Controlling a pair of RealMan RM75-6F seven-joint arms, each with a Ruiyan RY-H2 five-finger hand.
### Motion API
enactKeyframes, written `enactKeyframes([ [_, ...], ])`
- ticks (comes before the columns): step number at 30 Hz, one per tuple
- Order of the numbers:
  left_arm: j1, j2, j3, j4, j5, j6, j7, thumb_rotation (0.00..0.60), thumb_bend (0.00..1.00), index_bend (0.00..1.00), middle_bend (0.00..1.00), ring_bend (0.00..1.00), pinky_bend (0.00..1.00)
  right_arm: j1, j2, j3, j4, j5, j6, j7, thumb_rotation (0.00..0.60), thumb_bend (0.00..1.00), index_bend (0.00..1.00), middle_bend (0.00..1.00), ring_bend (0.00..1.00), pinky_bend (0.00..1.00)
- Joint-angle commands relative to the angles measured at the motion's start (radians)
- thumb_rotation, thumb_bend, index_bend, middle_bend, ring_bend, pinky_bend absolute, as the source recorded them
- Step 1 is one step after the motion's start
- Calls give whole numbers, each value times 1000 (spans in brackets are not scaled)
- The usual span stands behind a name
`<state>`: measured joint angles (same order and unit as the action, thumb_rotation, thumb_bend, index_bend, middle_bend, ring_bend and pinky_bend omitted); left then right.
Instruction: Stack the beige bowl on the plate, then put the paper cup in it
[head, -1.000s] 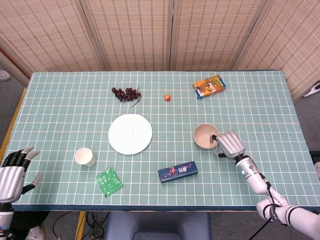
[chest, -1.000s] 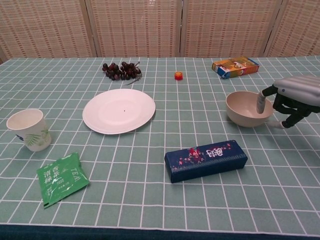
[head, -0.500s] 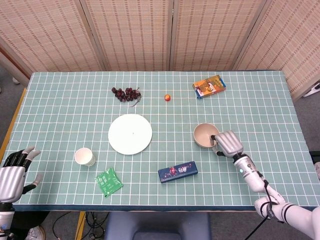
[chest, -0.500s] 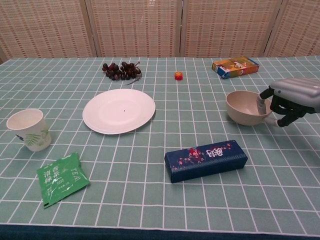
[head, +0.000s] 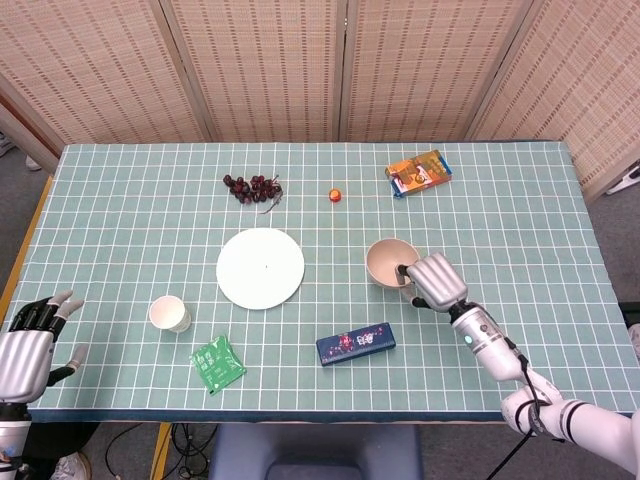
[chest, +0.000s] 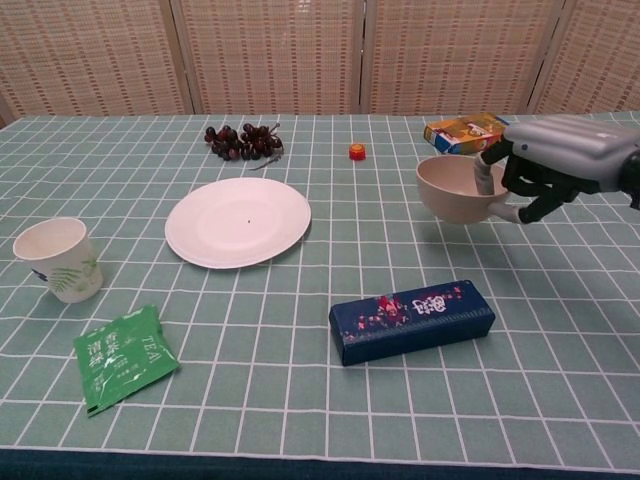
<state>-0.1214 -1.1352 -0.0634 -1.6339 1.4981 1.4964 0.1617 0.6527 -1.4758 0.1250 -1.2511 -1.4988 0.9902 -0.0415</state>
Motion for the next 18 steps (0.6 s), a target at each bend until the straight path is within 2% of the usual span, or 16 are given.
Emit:
enactKeyframes([
  [1,-1,0,1,0,2,-1,3,600,312,206,158,158,162,48,-2,29,-19,-2,-31,-16,600,411,578,918,927,974],
  [9,6,6,4,-6,5,9,7,600,312,206,159,159,162,178,-74,82,18,8,-116,-25,600,412,585,918,928,975],
  [18,7,14,4,-13,14,17,12,600,312,206,159,159,162,305,-197,101,121,19,-200,-30,600,411,585,918,930,975],
])
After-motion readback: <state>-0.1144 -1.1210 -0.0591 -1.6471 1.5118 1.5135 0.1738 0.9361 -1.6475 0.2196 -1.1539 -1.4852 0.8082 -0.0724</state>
